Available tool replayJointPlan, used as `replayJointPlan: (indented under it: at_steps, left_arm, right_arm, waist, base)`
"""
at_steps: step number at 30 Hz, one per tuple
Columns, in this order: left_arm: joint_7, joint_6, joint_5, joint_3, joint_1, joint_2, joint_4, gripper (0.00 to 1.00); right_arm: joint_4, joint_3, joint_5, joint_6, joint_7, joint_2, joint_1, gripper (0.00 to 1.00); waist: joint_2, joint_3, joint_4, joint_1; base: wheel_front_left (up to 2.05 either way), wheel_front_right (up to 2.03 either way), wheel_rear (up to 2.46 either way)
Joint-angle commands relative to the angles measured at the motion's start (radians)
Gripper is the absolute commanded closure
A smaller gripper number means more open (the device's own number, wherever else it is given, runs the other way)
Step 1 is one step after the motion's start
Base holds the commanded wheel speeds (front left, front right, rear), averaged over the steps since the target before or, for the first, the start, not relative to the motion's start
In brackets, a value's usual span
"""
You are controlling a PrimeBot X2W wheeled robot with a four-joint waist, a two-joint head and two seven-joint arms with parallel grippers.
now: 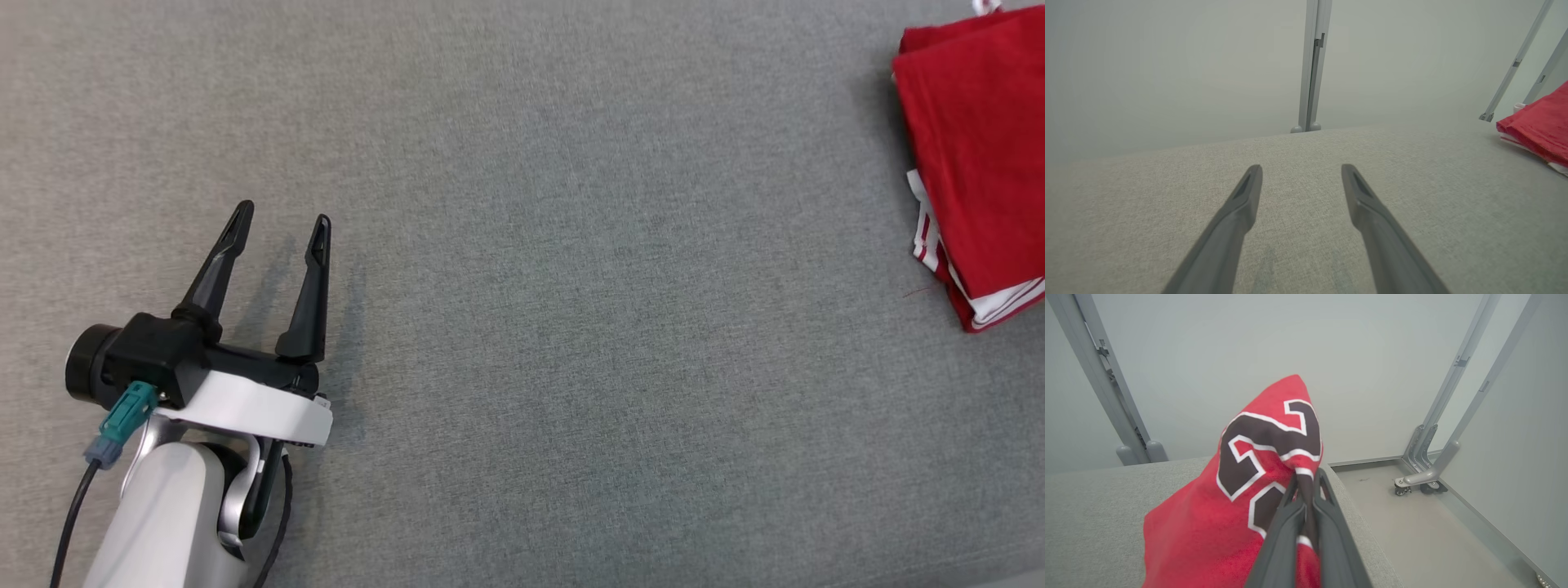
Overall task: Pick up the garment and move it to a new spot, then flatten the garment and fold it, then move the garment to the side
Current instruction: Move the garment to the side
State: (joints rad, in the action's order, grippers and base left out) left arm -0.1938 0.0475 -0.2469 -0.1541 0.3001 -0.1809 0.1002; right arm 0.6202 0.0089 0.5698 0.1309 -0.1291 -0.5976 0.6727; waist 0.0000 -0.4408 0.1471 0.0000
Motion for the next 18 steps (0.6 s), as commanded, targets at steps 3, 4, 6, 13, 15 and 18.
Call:
replayJointPlan:
  at_steps: [3,4,6,13,15,18]
  left_arm:
    - [0.014,0.001,0.011,-0.003,0.027,-0.019,-0.018,0.00]
    - [0.017,0.001,0.012,-0.005,0.027,-0.021,-0.021,0.00]
    - [0.025,0.002,0.012,-0.008,0.028,-0.026,-0.029,0.00]
    - [0.040,-0.004,0.017,-0.013,0.039,-0.043,-0.047,0.00]
    - [0.039,-0.006,0.013,-0.012,0.031,-0.045,-0.046,0.00]
    - [0.036,-0.007,0.008,-0.013,0.020,-0.043,-0.041,0.00]
  right_arm:
    - [0.069,-0.007,-0.007,0.000,-0.020,0.000,0.039,1.00]
    - [0.089,-0.007,-0.007,0.000,-0.025,0.004,0.046,0.86]
    - [0.122,0.000,-0.013,0.000,-0.041,0.014,0.065,0.31]
    - [0.201,0.017,-0.004,0.000,-0.094,0.047,0.085,0.00]
    - [0.213,0.023,0.000,0.000,-0.106,0.060,0.070,0.00]
    - [0.215,0.034,-0.001,0.000,-0.117,0.073,0.051,0.00]
  waist:
    - [0.0000,-0.045,0.020,0.0000]
    - [0.0000,-0.052,0.023,0.0000]
    - [0.0000,-0.065,0.031,0.0000]
    - [0.0000,-0.079,0.050,0.0000]
    - [0.0000,-0.071,0.056,0.0000]
    - [0.0000,-0.058,0.060,0.0000]
  base:
    - [0.00,0.00,0.00]
    - [0.00,0.00,0.00]
    - [0.00,0.00,0.00]
    - [0.00,0.00,0.00]
    - [0.00,0.00,0.00]
    - [0.00,0.00,0.00]
